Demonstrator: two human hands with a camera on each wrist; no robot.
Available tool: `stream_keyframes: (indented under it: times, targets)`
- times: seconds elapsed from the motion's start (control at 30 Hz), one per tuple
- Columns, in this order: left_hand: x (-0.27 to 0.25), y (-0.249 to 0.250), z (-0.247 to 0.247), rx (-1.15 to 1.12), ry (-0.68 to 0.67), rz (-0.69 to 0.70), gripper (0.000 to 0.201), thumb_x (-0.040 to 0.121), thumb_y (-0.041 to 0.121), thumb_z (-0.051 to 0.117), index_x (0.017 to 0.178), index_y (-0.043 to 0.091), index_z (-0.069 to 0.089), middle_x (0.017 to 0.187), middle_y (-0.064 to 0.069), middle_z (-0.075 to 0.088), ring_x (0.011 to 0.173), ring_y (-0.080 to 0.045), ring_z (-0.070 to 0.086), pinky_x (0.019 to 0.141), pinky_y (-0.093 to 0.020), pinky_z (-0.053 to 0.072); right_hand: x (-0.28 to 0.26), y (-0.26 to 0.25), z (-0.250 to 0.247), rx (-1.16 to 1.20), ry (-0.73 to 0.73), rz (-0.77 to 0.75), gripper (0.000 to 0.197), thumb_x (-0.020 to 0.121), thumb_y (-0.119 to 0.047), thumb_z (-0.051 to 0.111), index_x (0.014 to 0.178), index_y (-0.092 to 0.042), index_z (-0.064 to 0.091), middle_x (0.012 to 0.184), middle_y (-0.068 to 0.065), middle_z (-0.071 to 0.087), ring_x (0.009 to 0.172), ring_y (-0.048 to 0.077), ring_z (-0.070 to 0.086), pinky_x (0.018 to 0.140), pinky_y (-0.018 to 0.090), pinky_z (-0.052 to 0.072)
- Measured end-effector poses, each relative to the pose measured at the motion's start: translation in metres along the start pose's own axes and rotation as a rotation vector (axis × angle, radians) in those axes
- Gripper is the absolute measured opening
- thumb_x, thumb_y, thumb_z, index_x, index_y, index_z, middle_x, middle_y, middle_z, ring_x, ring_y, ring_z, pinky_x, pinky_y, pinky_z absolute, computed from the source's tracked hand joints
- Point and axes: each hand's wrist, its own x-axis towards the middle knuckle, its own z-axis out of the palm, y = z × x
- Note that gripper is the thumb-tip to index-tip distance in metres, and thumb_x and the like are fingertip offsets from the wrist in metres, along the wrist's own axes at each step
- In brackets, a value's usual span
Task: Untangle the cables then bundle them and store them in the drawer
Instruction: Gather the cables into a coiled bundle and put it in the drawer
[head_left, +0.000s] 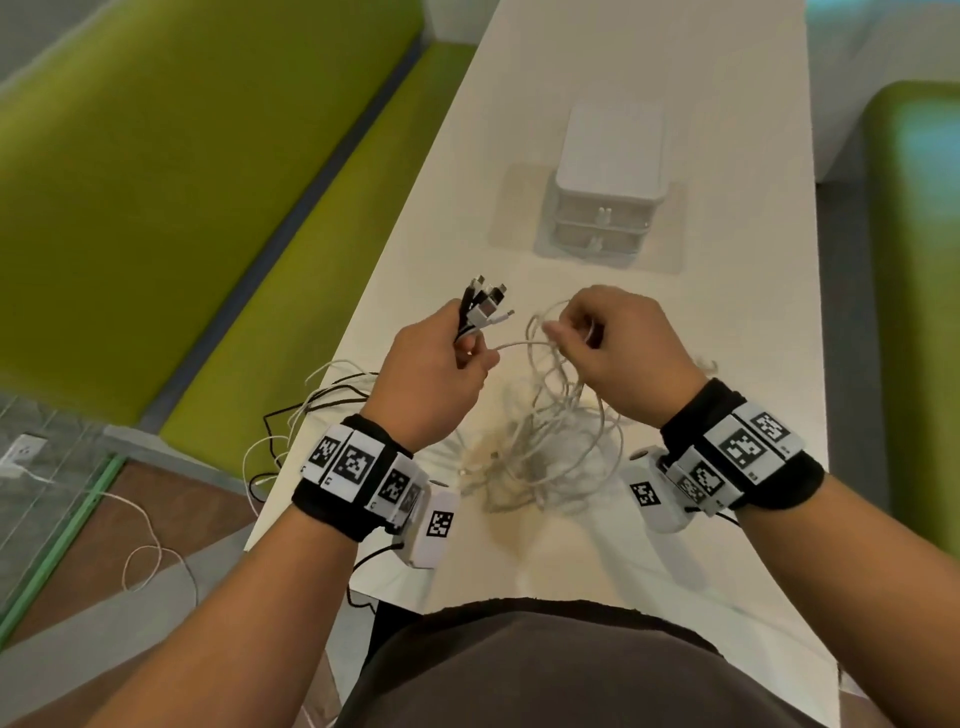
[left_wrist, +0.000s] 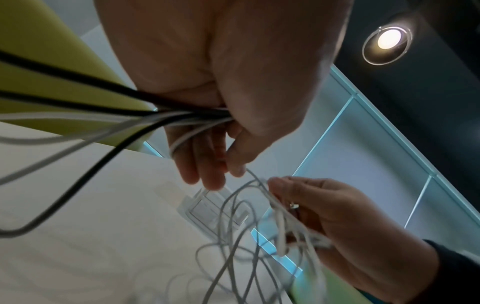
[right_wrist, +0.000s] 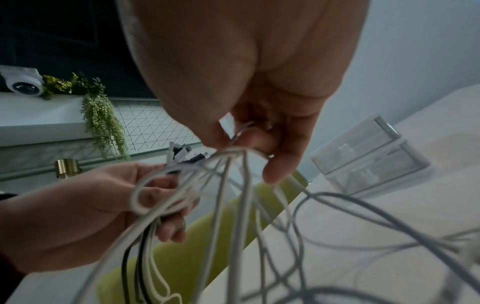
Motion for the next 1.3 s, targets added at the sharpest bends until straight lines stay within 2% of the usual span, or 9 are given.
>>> stream_keyframes:
  times: [0.3,0.43,0.57,0.67,0.77,0.83,1.03,1.17,1.3]
  targets:
    - [0.004,-0.008,-0.016,-0.141,0.083,-0.108,0.025,0.090,0.007,0.069,0.079,0.019,0.050,0.060,0.016,0.052,0.066,-0.009,0.072,0.058,-0.019,0.046,-0.003,0.015,-0.009,0.247,0.105,0.370,0.007,0.082,-0.016,0.061,0.084,-0.014,0.055,0.080,0.000,0.060,0.071,0.031,0.065,0.063,0.045,0.058]
    - [0.010,-0.011,-0.014,-0.083,0.127,-0.088,0.034,0.091,0.007,0.067,0.075,0.029,0.046,0.065,0.010,0.051,0.067,-0.016,0.064,0.060,-0.025,0.044,-0.005,0.021,-0.003,0.078,0.040,0.308,0.035,0.075,0.000,0.069,0.102,-0.019,0.054,0.112,0.001,0.043,0.086,0.017,0.054,0.081,0.037,0.053]
    - [0.011,-0.011,-0.016,-0.045,0.167,-0.078,0.041,0.092,0.011,0.065,0.071,0.033,0.038,0.075,-0.011,0.055,0.068,-0.027,0.059,0.063,-0.038,0.049,-0.006,0.026,-0.010,-0.129,0.081,0.217,0.061,0.058,-0.023,0.098,0.091,-0.020,0.047,0.101,-0.001,0.039,0.077,0.022,0.049,0.062,0.031,0.044]
    - [0.010,-0.008,-0.018,-0.044,0.117,-0.070,0.037,0.094,0.011,0.064,0.072,0.031,0.041,0.078,-0.011,0.058,0.074,-0.020,0.069,0.059,-0.031,0.047,-0.007,0.020,-0.014,-0.253,0.065,-0.088,0.044,0.063,-0.022,0.095,0.089,-0.023,0.059,0.104,-0.003,0.051,0.090,0.022,0.051,0.071,0.035,0.044]
    - [0.011,-0.004,-0.016,-0.062,0.088,-0.056,0.032,0.094,0.010,0.065,0.073,0.024,0.044,0.076,-0.002,0.061,0.072,-0.008,0.072,0.060,-0.027,0.045,-0.007,0.008,-0.005,-0.377,-0.172,-0.322,0.067,0.067,-0.023,0.089,0.127,-0.035,0.061,0.129,-0.010,0.060,0.114,0.022,0.048,0.085,0.041,0.043]
    - [0.012,-0.003,-0.016,-0.092,0.101,-0.065,0.030,0.093,0.009,0.067,0.075,0.021,0.046,0.073,0.003,0.058,0.070,-0.006,0.072,0.060,-0.022,0.045,-0.006,0.009,0.005,-0.332,-0.256,-0.250,0.076,0.073,-0.027,0.087,0.140,-0.038,0.053,0.120,-0.017,0.065,0.112,0.016,0.047,0.087,0.035,0.040]
    - [0.014,-0.012,-0.030,-0.077,0.203,-0.190,0.028,0.094,0.012,0.066,0.077,0.010,0.043,0.075,-0.001,0.057,0.059,-0.007,0.072,0.053,-0.018,0.047,-0.017,0.013,0.000,0.121,-0.024,-0.130,0.024,0.093,-0.035,0.073,0.117,-0.039,0.073,0.060,-0.005,0.058,0.060,0.012,0.053,0.064,0.027,0.045]
    - [0.012,-0.017,-0.034,-0.062,0.229,-0.227,0.028,0.094,0.013,0.066,0.081,0.004,0.043,0.078,0.001,0.060,0.055,-0.004,0.071,0.041,-0.022,0.046,-0.017,0.014,-0.014,0.145,0.001,-0.035,0.030,0.097,-0.012,0.061,0.106,-0.035,0.077,0.085,-0.016,0.075,0.083,-0.001,0.068,0.079,0.028,0.054]
    - [0.015,-0.018,-0.034,-0.039,0.262,-0.229,0.024,0.095,0.015,0.065,0.085,0.002,0.046,0.081,-0.001,0.062,0.053,-0.004,0.069,0.040,-0.018,0.044,-0.011,0.020,-0.016,-0.271,-0.159,0.027,0.037,0.096,-0.008,0.050,0.114,-0.038,0.063,0.087,-0.016,0.064,0.077,0.015,0.059,0.065,0.035,0.047]
